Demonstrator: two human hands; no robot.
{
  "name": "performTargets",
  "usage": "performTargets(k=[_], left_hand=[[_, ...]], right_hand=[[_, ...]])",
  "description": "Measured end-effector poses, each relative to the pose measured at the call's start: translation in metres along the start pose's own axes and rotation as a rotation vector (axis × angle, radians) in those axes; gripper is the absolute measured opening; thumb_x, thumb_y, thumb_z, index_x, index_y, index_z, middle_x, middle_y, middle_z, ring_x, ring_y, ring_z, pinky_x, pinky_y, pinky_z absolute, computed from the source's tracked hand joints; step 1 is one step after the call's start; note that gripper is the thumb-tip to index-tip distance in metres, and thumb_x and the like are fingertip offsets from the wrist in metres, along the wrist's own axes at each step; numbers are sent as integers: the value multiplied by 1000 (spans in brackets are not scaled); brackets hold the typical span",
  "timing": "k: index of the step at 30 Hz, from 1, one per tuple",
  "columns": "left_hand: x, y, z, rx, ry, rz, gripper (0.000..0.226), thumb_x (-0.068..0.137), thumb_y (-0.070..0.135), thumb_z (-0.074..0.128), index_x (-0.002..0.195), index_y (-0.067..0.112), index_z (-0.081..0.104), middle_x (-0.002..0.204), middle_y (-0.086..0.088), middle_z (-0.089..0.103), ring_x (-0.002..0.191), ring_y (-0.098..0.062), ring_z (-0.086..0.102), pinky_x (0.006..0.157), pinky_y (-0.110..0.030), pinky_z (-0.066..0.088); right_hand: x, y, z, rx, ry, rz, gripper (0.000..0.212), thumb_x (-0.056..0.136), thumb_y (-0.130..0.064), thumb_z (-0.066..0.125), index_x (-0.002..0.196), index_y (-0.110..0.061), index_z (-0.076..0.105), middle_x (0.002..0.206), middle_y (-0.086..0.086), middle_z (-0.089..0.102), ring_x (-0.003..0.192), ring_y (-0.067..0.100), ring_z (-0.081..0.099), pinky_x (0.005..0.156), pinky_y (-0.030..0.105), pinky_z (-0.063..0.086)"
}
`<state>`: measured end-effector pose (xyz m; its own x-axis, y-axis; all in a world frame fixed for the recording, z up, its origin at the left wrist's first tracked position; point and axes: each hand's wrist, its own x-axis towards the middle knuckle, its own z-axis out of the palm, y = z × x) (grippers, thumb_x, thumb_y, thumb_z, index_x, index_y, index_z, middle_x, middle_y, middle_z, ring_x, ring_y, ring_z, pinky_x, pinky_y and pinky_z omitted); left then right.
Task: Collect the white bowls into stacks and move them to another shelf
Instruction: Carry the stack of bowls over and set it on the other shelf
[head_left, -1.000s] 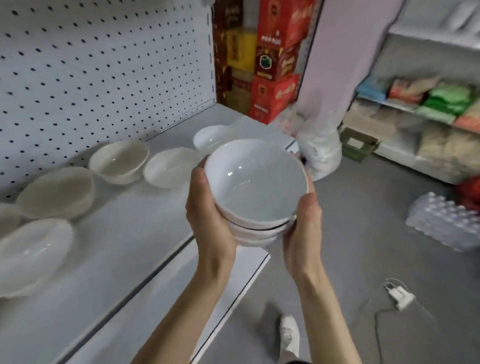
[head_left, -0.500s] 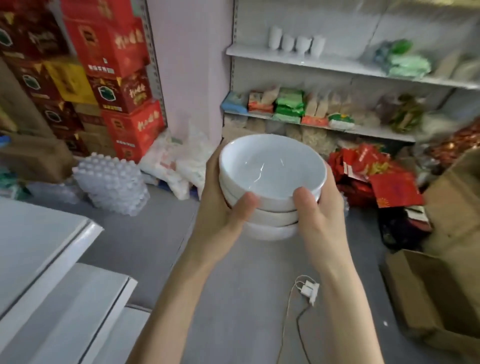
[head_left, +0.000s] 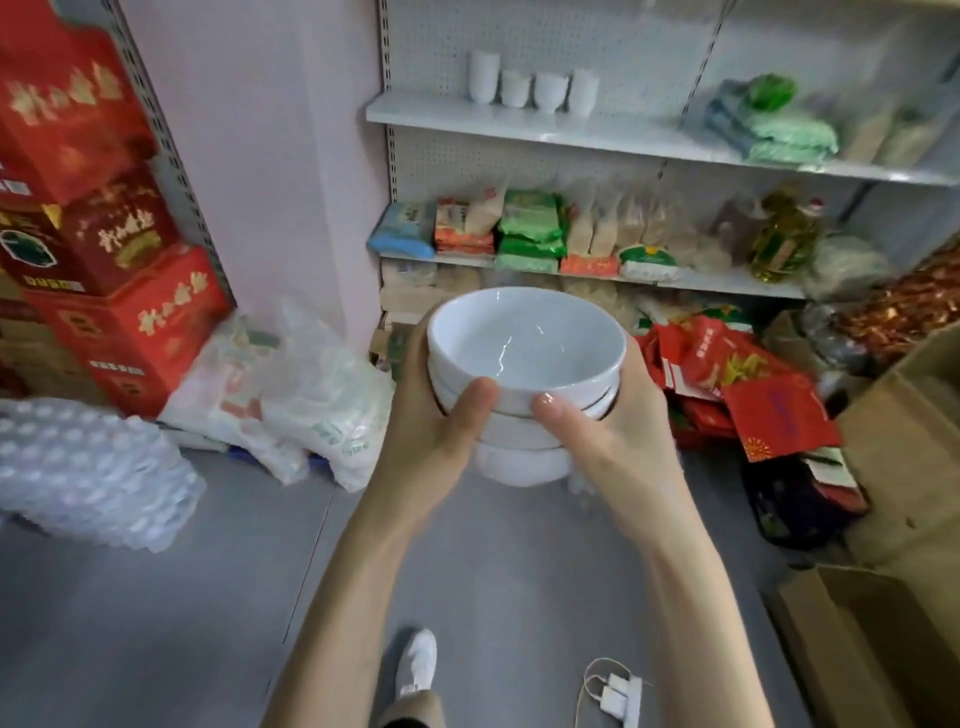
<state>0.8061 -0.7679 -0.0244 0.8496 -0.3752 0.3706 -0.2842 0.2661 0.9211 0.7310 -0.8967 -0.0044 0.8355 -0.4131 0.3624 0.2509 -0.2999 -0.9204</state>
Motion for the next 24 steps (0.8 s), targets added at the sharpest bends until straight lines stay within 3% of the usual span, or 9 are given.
performTargets(k=[4, 8, 15, 18, 20, 24], left_hand=[[129, -31, -5, -45, -98, -20, 106, 53, 78, 71, 135, 18, 41, 129, 3, 59, 118, -12, 58, 90, -23, 48], [248, -58, 9, -87, -170, -66, 98, 48, 73, 77, 127, 24, 47, 118, 9, 66, 109, -6, 62, 81, -17, 50], [422, -141, 62, -88, -199, -104, 97, 48, 73, 76, 127, 26, 47, 115, 12, 65, 104, -1, 63, 78, -15, 50], [497, -186, 86, -90, -191, -107, 94, 49, 71, 77, 127, 29, 47, 116, 14, 66, 105, -2, 63, 79, -16, 51], [549, -214, 105, -83, -182, -116, 95, 48, 70, 78, 127, 27, 48, 116, 13, 67, 106, -5, 63, 81, -20, 52], [654, -256, 144, -46, -190, -136, 102, 48, 71, 79, 132, 23, 46, 124, 1, 63, 115, -17, 61, 93, -42, 53]], right_hand=[[121, 28, 13, 21, 68, 11, 78, 56, -48, 73, 126, -20, 52, 114, -8, 67, 107, 6, 63, 86, 21, 49], [229, 52, 7, 16, 163, 26, 64, 58, -46, 72, 117, -28, 55, 108, -17, 69, 103, 1, 63, 82, 16, 49], [399, 136, -33, -14, 235, 37, 78, 59, -49, 70, 128, -16, 54, 117, -3, 67, 108, 9, 63, 89, 28, 52], [480, 185, -53, -5, 205, 18, 75, 59, -48, 71, 125, -16, 56, 115, -3, 68, 106, 10, 64, 86, 24, 52], [533, 217, -67, 20, 203, 11, 75, 58, -48, 71, 124, -17, 56, 113, -6, 69, 104, 6, 64, 82, 19, 51], [639, 266, -99, 54, 209, 24, 67, 57, -48, 70, 118, -24, 56, 107, -14, 70, 99, 1, 65, 76, 13, 49]])
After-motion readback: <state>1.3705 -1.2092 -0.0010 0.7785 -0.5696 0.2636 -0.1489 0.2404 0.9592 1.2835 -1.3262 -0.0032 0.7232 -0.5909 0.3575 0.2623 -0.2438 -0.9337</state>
